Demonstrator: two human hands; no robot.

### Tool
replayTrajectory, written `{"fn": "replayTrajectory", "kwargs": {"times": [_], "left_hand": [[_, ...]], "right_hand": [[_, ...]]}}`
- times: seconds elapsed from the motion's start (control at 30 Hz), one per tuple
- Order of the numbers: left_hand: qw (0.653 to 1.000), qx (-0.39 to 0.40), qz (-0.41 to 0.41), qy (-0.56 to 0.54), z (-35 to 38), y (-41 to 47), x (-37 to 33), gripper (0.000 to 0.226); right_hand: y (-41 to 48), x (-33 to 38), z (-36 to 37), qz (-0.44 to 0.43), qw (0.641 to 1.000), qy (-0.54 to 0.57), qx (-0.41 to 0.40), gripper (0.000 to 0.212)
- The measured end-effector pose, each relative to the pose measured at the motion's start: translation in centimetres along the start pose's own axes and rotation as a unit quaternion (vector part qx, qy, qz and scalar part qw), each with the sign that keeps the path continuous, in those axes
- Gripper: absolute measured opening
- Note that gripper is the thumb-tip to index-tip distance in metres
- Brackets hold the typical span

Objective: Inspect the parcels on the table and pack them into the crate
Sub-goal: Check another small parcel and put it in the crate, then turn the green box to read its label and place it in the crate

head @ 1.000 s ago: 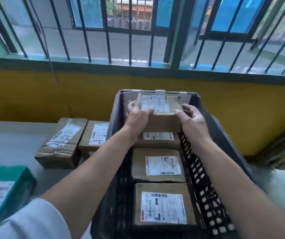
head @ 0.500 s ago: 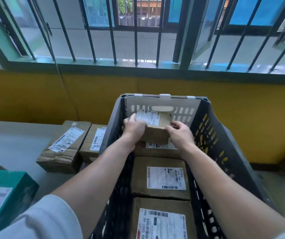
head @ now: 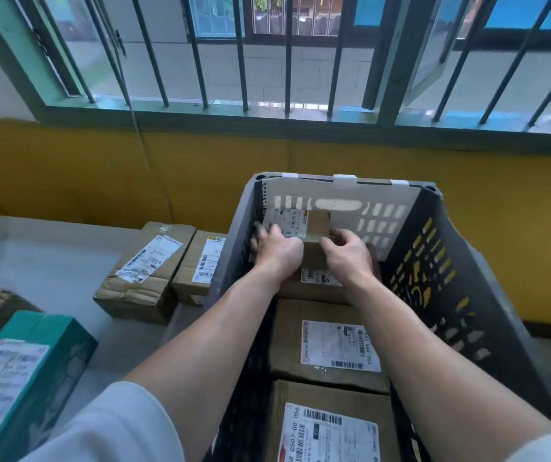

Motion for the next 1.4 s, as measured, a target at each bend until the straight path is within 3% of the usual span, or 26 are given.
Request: {"fn": "replayTrajectory", "kwargs": {"times": [0.53,0.8,1.1,1.4], "left_hand": [[0.992,-0.042,0.085,0.087,0.5,-1.5,-1.1,0.076],[0.987,-0.064,0.146,0.001,-0.9,-3.1,-2.2,0.051],[0.951,0.129,0.124,-0.253,-4.8,-5.1,-1.4,0.029],[0.926,0.164,0.171,-0.295,-15.7,-5.6,3.1,0.023]], "right_hand": [[-1.7,1.4,-0.7,0.007,1.000,0.022,0.001,0.048],[-2.9,3.9,-0.4,-0.001,0.997,0.076,-0.026,0.044],[-5.7,9.5,2.0,-0.026,0.984,0.159,-0.081,0.032],[-10.4,16.1,9.6,-0.058,0.973,0.208,-0.081,0.024]]}}
Point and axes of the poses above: each hand's wrist, its own y-axis towards the middle knuckle, its own z-axis out of the palm, x = y × z, the point moved 9 cm from there along y, towards the middle knuckle, and after that the axes turned 15 degrees about -z, right-handed, at the moved point
